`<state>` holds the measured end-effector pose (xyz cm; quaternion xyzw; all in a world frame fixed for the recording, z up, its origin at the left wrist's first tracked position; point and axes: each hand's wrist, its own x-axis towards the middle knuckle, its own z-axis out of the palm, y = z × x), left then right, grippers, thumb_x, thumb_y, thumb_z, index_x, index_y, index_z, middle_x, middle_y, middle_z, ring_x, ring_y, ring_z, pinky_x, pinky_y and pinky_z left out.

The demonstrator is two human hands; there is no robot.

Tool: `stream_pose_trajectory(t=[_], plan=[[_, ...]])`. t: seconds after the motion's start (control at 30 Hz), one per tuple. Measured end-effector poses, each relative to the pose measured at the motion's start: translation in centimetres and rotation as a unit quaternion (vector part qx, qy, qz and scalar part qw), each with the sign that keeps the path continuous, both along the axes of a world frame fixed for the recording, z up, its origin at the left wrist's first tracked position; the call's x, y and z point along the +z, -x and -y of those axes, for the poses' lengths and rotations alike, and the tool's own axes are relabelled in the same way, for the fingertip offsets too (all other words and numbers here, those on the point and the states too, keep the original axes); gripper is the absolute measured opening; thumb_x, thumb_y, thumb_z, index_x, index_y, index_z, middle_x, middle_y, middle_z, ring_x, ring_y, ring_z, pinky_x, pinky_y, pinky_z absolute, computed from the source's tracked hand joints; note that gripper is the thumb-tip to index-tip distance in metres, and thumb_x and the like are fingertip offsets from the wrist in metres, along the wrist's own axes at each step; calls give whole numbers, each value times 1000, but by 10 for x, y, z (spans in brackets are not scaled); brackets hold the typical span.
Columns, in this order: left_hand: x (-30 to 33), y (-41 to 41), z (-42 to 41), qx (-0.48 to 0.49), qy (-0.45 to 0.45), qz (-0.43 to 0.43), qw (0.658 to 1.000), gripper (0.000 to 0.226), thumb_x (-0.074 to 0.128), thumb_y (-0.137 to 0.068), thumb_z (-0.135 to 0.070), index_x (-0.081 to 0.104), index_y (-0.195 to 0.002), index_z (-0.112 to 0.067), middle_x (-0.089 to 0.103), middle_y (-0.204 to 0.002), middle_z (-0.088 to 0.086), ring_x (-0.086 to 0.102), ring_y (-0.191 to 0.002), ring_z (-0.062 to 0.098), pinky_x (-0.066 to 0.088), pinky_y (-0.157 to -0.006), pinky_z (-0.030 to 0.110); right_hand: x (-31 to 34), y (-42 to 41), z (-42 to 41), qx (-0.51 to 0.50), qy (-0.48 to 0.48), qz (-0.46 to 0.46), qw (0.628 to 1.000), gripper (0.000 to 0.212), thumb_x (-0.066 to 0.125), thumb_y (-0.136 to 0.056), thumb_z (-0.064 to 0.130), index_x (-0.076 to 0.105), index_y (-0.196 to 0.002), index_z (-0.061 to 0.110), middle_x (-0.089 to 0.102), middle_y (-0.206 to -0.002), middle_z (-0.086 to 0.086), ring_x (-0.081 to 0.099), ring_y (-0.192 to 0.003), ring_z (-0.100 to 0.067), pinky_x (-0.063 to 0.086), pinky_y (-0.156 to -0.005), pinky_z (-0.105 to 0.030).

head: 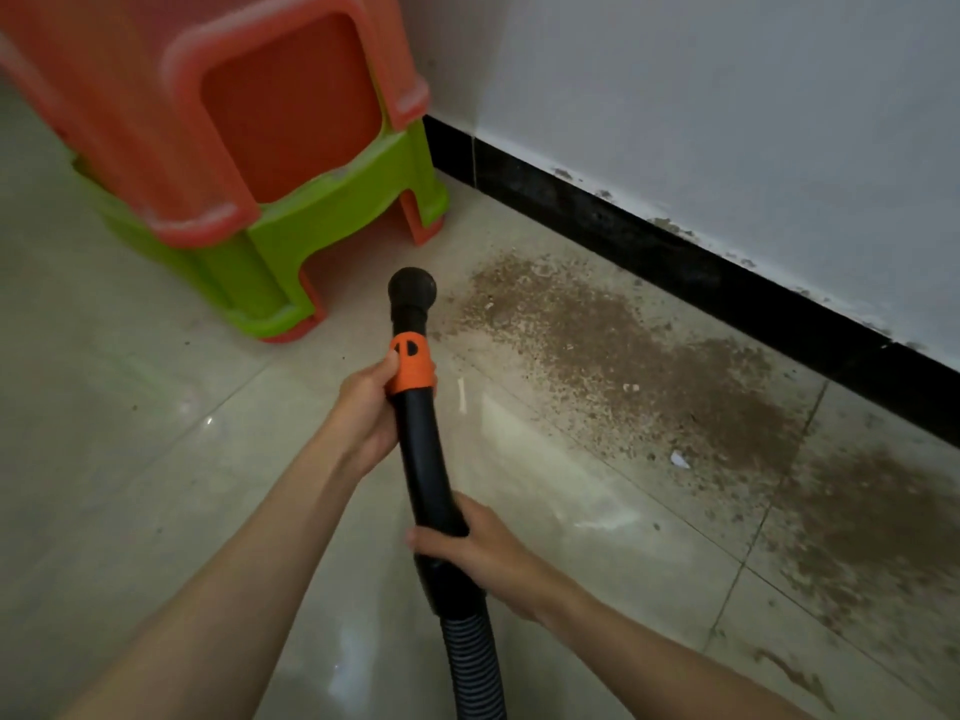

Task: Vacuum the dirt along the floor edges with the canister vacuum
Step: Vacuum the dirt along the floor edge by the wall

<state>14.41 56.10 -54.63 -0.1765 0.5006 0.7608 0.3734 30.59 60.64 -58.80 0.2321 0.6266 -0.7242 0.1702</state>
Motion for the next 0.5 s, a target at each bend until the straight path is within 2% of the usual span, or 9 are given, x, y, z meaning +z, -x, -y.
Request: stream_pose_trajectory(t=[0.07, 0.13, 0.2, 0.27, 0.3, 0.4, 0.5], plan=[[-5, 2, 10, 25, -45, 47, 998, 27, 36, -104, -25, 53, -111, -5, 62, -95, 17, 60, -78, 22, 57, -64, 30, -7, -5, 6, 7, -56, -9, 998, 22, 72, -87, 33, 52, -93, 26, 60, -87, 6, 60, -77, -8, 50, -71, -23], [-10, 2, 16, 22, -53, 66, 996, 37, 35, -104, -32, 49, -122, -3, 62, -95, 15, 59, -75, 21, 57, -60, 28, -10, -6, 9, 0, -117, -21, 993, 21, 69, -84, 37, 49, -85, 32, 58, -82, 8, 58, -72, -7, 48, -67, -24], [-15, 2, 19, -19, 19, 37, 999, 45, 36, -102, -42, 47, -126, -4, 61, -93, 12, 58, -69, 20, 54, -61, 32, -10, -7, 8, 3, -158, -19, 987, 20, 65, -81, 42, 48, -84, 31, 59, -79, 8, 57, -68, -6, 48, -64, -24], [-18, -1, 19, -62, 134, -18, 989, 44, 49, -96, -46, 50, -113, -6, 57, -86, 9, 56, -62, 20, 52, -60, 33, -10, -9, 7, 25, -186, -13, 982, 26, 63, -78, 48, 51, -90, 28, 61, -79, 7, 60, -69, -8, 51, -65, -26], [-19, -3, 17, -60, 176, -33, 982, 39, 57, -93, -42, 50, -105, -5, 55, -80, 8, 55, -58, 19, 51, -56, 33, -10, -10, 6, 37, -194, -10, 980, 31, 62, -77, 51, 52, -94, 27, 62, -81, 7, 62, -71, -9, 52, -65, -26], [-21, -5, 14, -5, 217, -49, 975, 27, 68, -88, -21, 50, -100, -5, 50, -68, 6, 49, -50, 17, 46, -43, 25, -6, -12, 8, 36, -161, -12, 986, 43, 67, -72, 62, 53, -100, 32, 65, -91, 7, 64, -76, -6, 51, -62, -17], [-16, 3, 17, 1, 183, -80, 980, 24, 65, -89, -17, 48, -103, -7, 50, -67, 6, 49, -46, 16, 45, -42, 24, -8, -25, 9, 18, -91, -6, 996, 63, 78, -65, 60, 48, -115, 35, 63, -103, 13, 63, -83, 2, 47, -64, -10]])
